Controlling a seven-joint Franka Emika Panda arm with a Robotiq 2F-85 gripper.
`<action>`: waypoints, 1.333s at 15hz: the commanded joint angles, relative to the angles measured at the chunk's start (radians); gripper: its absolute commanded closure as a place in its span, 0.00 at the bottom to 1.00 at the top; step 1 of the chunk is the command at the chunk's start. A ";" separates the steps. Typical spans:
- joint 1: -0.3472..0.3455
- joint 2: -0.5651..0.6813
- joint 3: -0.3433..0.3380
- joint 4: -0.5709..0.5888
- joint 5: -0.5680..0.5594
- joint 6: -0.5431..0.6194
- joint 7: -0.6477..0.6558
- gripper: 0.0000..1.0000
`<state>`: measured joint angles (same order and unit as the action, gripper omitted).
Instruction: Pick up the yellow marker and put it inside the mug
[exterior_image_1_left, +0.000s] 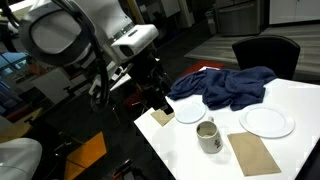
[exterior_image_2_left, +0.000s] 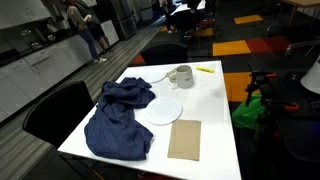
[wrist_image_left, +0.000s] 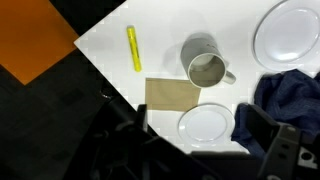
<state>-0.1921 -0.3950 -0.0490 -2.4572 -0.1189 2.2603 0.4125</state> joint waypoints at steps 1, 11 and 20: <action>-0.045 0.099 -0.035 0.030 -0.008 0.070 -0.009 0.00; -0.083 0.371 -0.140 0.056 -0.022 0.234 -0.018 0.00; -0.051 0.530 -0.205 0.050 -0.033 0.292 -0.005 0.00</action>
<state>-0.2659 0.1367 -0.2314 -2.4091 -0.1580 2.5548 0.4129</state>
